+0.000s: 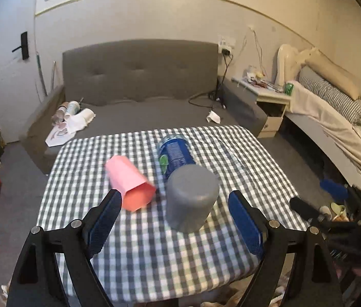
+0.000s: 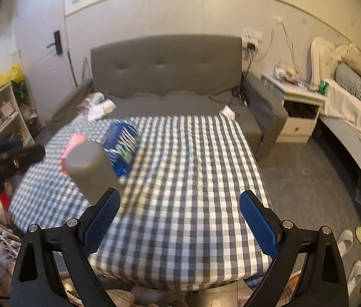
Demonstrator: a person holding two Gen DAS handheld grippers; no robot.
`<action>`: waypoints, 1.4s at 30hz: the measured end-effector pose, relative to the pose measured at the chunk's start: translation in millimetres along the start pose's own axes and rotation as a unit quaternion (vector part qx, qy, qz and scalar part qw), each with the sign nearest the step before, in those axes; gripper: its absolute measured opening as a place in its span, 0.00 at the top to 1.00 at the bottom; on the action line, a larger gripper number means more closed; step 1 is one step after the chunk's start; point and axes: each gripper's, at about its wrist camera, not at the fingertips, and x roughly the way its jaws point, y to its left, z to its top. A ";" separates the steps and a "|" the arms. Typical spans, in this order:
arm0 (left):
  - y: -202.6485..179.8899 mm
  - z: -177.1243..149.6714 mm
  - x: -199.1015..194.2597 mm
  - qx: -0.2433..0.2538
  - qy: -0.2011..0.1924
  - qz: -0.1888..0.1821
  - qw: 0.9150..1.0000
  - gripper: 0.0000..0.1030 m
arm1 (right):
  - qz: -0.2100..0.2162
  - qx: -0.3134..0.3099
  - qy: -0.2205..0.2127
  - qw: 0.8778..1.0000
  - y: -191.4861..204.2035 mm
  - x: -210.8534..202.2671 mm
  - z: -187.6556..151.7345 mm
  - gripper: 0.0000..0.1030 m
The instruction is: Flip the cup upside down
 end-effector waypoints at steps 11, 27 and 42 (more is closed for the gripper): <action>17.6 -44.1 -32.7 -0.015 -0.009 0.017 1.000 0.14 | 0.028 -0.018 -0.037 0.999 38.2 -46.6 -16.1 0.08; 35.8 -66.7 -46.9 -0.049 -0.022 0.030 0.998 0.00 | 0.019 -0.022 -0.024 0.999 48.4 -42.9 -36.4 0.00; 37.9 -66.0 -48.8 -0.057 -0.024 0.038 0.997 0.00 | 0.015 -0.021 -0.017 1.000 44.2 -41.6 -37.5 0.00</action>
